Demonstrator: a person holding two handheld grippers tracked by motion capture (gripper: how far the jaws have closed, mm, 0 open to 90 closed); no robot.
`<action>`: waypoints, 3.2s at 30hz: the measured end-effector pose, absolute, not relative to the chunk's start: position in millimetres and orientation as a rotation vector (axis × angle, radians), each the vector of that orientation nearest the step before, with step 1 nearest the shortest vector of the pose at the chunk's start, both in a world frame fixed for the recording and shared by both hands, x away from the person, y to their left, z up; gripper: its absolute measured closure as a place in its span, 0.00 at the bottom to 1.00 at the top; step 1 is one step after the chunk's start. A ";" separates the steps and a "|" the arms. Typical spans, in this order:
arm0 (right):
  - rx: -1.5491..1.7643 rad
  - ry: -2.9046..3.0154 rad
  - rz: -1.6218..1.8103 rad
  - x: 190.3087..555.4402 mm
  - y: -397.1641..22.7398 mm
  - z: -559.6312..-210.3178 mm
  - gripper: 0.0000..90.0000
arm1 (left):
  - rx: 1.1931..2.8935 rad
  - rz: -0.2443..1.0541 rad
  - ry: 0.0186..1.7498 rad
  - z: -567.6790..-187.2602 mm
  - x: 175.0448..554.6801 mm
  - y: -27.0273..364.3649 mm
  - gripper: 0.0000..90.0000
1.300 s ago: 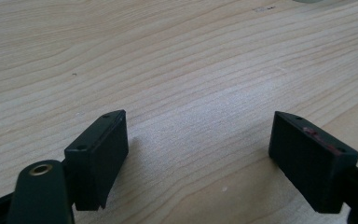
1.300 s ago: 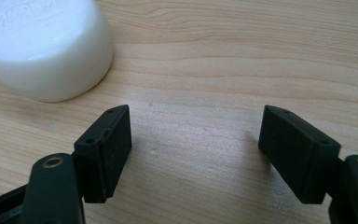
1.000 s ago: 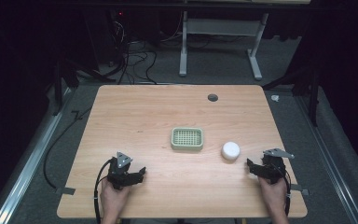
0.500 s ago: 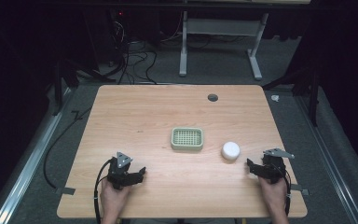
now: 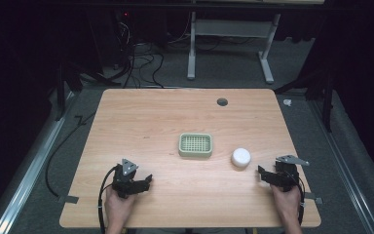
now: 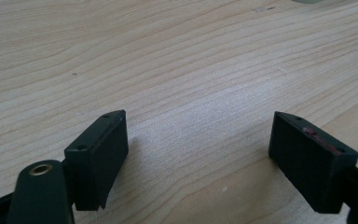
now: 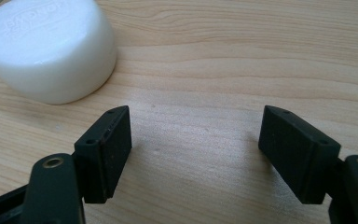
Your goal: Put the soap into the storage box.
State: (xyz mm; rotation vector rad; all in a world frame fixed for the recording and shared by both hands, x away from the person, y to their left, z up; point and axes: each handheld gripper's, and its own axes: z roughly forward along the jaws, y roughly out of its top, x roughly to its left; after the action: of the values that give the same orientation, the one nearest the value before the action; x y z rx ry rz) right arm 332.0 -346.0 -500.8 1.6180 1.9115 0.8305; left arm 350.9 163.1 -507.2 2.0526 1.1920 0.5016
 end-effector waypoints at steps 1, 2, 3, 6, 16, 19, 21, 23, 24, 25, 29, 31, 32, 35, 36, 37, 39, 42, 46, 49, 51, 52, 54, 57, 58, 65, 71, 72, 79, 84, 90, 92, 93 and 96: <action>1.617 1.912 0.831 331.9 -345.9 -500.8 0.29 | 2.052 0.501 1.192 -507.2 350.9 163.1 0.22; 1.617 1.913 0.833 331.7 -345.7 -500.8 0.29 | 2.052 0.501 1.192 -507.2 350.9 163.1 0.22; 1.617 1.912 0.839 331.4 -345.5 -500.9 0.29 | 2.053 0.501 1.192 -507.2 350.9 163.1 0.22; 1.605 1.915 0.853 328.9 -344.1 -500.6 0.29 | 2.052 0.501 1.192 -507.2 350.9 163.1 0.22; 1.592 1.915 0.871 317.8 -340.3 -496.9 0.29 | 2.053 0.501 1.192 -507.2 350.9 163.1 0.22; 1.585 1.918 0.879 314.1 -339.4 -495.2 0.29 | 2.052 0.501 1.192 -507.2 350.9 163.1 0.22; 1.579 1.918 0.890 311.4 -338.1 -494.2 0.29 | 2.053 0.501 1.192 -507.2 350.9 163.1 0.22; 1.574 1.920 0.895 308.7 -336.5 -493.2 0.29 | 2.052 0.501 1.192 -507.2 350.9 163.1 0.22; 1.576 1.923 0.899 307.4 -335.4 -492.8 0.29 | 2.053 0.501 1.192 -507.2 350.9 163.1 0.22; 1.564 1.928 0.905 306.5 -334.7 -492.7 0.29 | 2.052 0.501 1.192 -507.2 350.9 163.1 0.22; 1.561 1.931 0.924 301.7 -329.2 -491.4 0.29 | 2.052 0.501 1.192 -507.2 350.9 163.1 0.22; 1.547 1.944 0.929 300.3 -327.1 -490.5 0.29 | 2.052 0.501 1.192 -507.2 350.9 163.1 0.22; 1.549 1.941 0.938 299.6 -325.4 -490.3 0.29 | 2.052 0.501 1.192 -507.2 350.9 163.1 0.22; 1.544 1.953 0.941 298.5 -321.0 -489.3 0.29 | 2.053 0.501 1.192 -507.2 350.9 163.1 0.22; 1.542 1.955 0.944 298.6 -320.1 -489.4 0.29 | 2.052 0.501 1.192 -507.2 350.9 163.1 0.22; 1.538 1.962 0.945 298.4 -318.8 -489.1 0.29 | 2.053 0.501 1.192 -507.2 350.9 163.1 0.22; 1.530 1.969 0.951 298.5 -316.4 -488.9 0.28 | 2.052 0.501 1.192 -507.2 350.9 163.1 0.22; 1.519 1.975 0.962 298.8 -312.8 -487.9 0.28 | 2.052 0.501 1.192 -507.2 350.9 163.1 0.22; 1.504 1.987 0.965 300.9 -308.0 -485.7 0.27 | 2.052 0.501 1.192 -507.2 350.9 163.1 0.22; 1.502 1.991 0.967 303.5 -305.0 -484.1 0.27 | 2.053 0.501 1.192 -507.2 350.9 163.1 0.22; 1.493 1.998 0.966 305.5 -303.3 -483.2 0.27 | 2.052 0.501 1.192 -507.2 350.9 163.1 0.22; 1.496 2.003 0.964 306.8 -302.0 -482.8 0.26 | 2.053 0.501 1.192 -507.2 350.9 163.1 0.22; 1.497 2.019 0.960 310.4 -299.1 -481.6 0.25 | 2.052 0.501 1.192 -507.2 350.9 163.1 0.22; 1.491 2.026 0.962 314.6 -295.8 -480.1 0.24 | 2.052 0.501 1.192 -507.2 350.9 163.1 0.22; 1.491 2.027 0.965 316.0 -294.7 -479.5 0.24 | 2.053 0.501 1.192 -507.2 350.9 163.2 0.22; 1.485 2.040 0.961 325.9 -288.5 -475.8 0.21 | 2.053 0.501 1.192 -507.2 350.9 163.1 0.22; 1.492 2.049 0.950 335.7 -286.4 -476.8 0.20 | 2.052 0.501 1.192 -507.2 350.9 163.1 0.22; 1.498 2.049 0.953 338.1 -285.9 -477.1 0.20 | 2.053 0.501 1.192 -507.2 350.9 163.1 0.22; 1.505 2.049 0.954 347.9 -284.3 -477.1 0.18 | 2.052 0.500 1.192 -507.2 350.9 163.2 0.22; 1.515 2.053 0.950 353.8 -282.9 -477.4 0.18 | 2.052 0.500 1.192 -507.2 350.9 163.2 0.22; 1.512 2.053 0.944 360.3 -280.6 -474.0 0.17 | 2.053 0.500 1.192 -507.2 350.9 163.2 0.22; 1.506 2.048 0.950 362.5 -279.6 -474.0 0.17 | 2.052 0.500 1.192 -507.2 350.9 163.1 0.22; 1.508 2.052 0.946 363.9 -279.2 -474.4 0.17 | 2.053 0.500 1.192 -507.2 350.9 163.2 0.22; 1.509 2.057 0.939 367.5 -277.0 -475.6 0.17 | 2.053 0.500 1.192 -507.1 350.9 163.2 0.22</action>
State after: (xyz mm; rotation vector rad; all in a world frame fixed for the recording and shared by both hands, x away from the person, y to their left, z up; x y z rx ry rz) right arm 367.5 -277.0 -475.6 1.5086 2.0569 0.9389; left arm 350.9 163.2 -507.1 2.0528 1.1916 0.5001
